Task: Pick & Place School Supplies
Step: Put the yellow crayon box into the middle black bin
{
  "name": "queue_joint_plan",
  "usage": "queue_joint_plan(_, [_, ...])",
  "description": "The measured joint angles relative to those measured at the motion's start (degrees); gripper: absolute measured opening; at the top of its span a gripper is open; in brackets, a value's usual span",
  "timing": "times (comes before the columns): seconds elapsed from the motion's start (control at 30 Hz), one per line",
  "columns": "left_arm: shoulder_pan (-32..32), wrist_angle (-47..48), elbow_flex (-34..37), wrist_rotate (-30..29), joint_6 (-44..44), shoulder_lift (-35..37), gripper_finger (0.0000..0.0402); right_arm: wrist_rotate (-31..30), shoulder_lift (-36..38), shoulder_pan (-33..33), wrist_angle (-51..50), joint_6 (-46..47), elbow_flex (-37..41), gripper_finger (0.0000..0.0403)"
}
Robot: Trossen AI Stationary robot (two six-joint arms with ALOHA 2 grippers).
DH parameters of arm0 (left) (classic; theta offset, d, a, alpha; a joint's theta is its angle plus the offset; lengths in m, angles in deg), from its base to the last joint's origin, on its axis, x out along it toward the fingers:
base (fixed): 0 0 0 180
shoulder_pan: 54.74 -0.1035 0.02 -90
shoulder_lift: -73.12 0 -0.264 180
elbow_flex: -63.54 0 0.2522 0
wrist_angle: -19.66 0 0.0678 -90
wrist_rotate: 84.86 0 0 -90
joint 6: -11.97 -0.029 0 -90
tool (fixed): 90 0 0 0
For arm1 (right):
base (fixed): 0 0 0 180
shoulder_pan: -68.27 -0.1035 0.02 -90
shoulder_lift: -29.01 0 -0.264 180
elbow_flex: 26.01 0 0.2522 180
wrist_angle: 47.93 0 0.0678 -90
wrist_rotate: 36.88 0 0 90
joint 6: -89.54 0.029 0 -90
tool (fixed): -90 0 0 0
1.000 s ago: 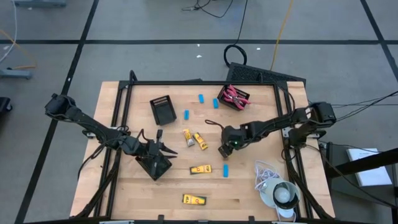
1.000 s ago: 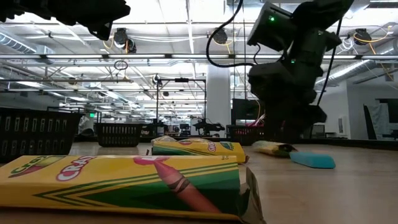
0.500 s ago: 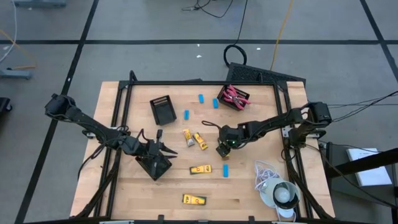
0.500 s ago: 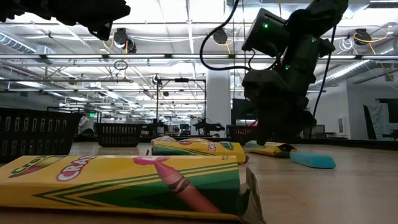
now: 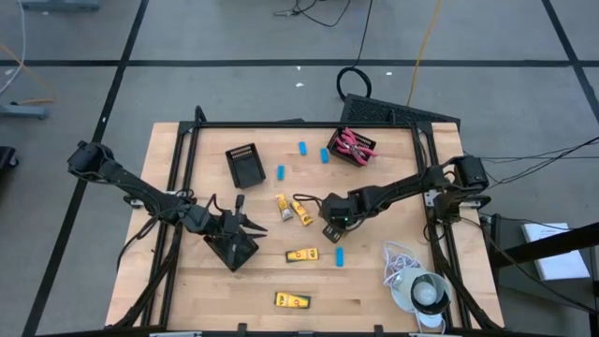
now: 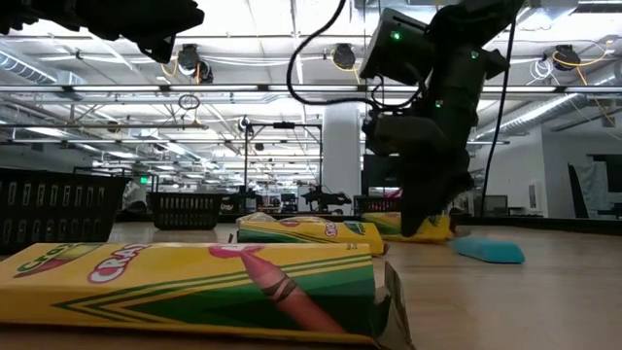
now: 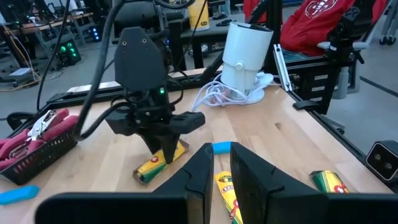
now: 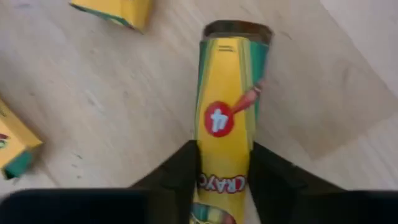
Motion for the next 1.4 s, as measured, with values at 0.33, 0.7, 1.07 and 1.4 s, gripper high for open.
queue_joint_plan(0.33, [0.0,0.9,0.0,-3.4,0.0,0.0,0.0058,-2.8,-0.1,-1.8,4.1,-5.4,0.0,0.0059])
queue_joint_plan(0.7, [-1.9,2.6,0.0,-6.5,1.5,0.0,0.0058,-6.6,1.2,-1.0,7.8,-15.2,-5.1,0.0059])
queue_joint_plan(1.07, [-10.1,3.2,0.4,-6.8,0.6,0.0,0.0058,-10.4,1.3,3.6,18.9,-32.7,-11.8,0.0059])
queue_joint_plan(1.4, [-20.9,7.6,0.5,-0.4,1.0,6.3,0.0124,-10.2,1.3,7.3,25.6,-40.5,-11.8,0.0059])
